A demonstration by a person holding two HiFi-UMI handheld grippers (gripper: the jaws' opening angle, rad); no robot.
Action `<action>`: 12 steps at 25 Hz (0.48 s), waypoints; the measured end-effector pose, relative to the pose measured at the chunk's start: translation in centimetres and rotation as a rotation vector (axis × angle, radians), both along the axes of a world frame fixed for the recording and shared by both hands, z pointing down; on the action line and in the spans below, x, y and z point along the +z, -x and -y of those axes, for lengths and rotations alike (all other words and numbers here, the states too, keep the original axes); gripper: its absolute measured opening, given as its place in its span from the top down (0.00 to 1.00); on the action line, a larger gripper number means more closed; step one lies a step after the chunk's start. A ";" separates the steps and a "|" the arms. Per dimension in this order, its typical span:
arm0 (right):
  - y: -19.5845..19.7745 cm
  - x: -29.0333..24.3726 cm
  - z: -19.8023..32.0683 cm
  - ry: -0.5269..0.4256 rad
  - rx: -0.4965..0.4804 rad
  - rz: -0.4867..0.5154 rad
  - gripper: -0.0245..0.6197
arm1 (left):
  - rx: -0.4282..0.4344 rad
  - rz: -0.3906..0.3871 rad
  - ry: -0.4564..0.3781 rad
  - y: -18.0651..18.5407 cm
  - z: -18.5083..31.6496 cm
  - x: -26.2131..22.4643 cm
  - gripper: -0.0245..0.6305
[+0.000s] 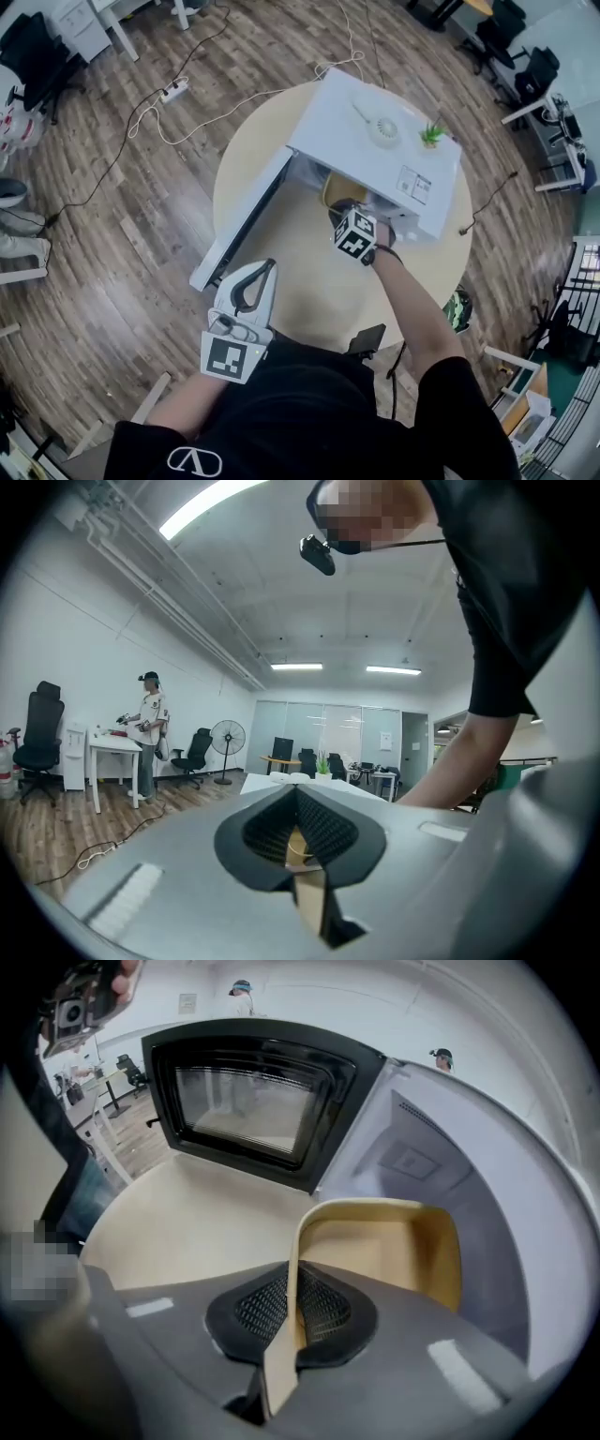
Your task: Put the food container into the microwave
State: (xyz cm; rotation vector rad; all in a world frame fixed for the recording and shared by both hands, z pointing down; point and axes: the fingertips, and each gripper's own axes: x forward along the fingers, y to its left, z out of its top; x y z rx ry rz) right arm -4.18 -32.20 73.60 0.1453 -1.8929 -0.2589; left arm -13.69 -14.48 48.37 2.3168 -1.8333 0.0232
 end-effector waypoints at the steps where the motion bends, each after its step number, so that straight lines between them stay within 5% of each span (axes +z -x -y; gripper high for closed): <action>1: 0.1 0.1 0.9 -0.018 0.015 -0.003 0.94 | -0.005 -0.002 0.006 0.1 -0.1 0.2 0.96; 12: -0.2 3.1 7.5 -0.118 0.120 -0.069 0.94 | -0.036 -0.005 0.057 0.7 -1.4 2.0 0.96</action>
